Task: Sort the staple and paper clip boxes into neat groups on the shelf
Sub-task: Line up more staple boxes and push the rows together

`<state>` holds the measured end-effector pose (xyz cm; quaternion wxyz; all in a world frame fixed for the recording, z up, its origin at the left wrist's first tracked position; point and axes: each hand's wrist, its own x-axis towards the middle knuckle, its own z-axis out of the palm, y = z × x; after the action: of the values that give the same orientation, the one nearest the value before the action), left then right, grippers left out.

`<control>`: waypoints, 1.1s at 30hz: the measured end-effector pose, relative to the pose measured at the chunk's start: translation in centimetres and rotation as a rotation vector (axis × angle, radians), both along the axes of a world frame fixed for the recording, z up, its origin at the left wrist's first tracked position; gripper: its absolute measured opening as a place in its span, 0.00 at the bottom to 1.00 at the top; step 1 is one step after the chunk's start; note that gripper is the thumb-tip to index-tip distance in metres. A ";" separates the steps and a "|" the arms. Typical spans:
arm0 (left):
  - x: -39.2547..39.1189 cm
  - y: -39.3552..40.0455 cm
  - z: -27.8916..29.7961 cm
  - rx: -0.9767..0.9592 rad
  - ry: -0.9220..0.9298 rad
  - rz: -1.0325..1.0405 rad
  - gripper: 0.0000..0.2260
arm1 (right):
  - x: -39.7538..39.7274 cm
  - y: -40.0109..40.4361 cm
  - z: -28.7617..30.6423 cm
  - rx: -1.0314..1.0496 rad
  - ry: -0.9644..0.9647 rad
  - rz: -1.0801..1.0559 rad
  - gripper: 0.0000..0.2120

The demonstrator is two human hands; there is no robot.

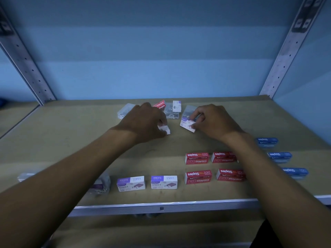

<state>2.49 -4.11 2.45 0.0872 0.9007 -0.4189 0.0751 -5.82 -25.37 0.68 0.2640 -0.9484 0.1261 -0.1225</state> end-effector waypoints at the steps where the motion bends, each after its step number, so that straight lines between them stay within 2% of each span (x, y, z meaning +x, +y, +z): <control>1: -0.1 0.2 0.0 -0.005 0.045 -0.006 0.14 | -0.1 0.0 0.1 -0.002 0.006 0.007 0.08; 4: -0.7 1.0 -0.3 0.014 0.149 -0.021 0.16 | -0.6 0.1 0.6 -0.012 0.053 0.037 0.10; 11: -1.8 2.8 -0.3 -0.004 0.257 -0.034 0.24 | -2.4 0.8 1.6 0.056 0.164 0.133 0.09; 15: -1.7 2.3 0.1 0.103 0.324 0.025 0.29 | -2.9 0.9 1.8 0.071 0.186 0.145 0.10; 20: -1.3 1.6 -0.4 0.124 0.353 0.040 0.25 | -3.0 0.9 1.7 0.050 0.176 0.155 0.09; 24: -1.0 2.1 -0.7 -0.069 0.449 0.018 0.23 | -3.0 1.0 1.5 0.052 0.157 0.157 0.07; 27: -1.2 2.4 -0.4 -0.101 0.489 -0.012 0.22 | -2.9 1.1 1.5 0.047 0.165 0.164 0.06; 33: -1.1 2.4 0.6 -0.189 0.494 -0.029 0.11 | -2.9 1.1 1.6 0.050 0.171 0.171 0.06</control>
<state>1.44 -1.71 3.05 0.2715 0.8735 -0.3890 -0.1096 -8.75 -24.26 2.29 0.2852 -0.9558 0.0698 -0.0151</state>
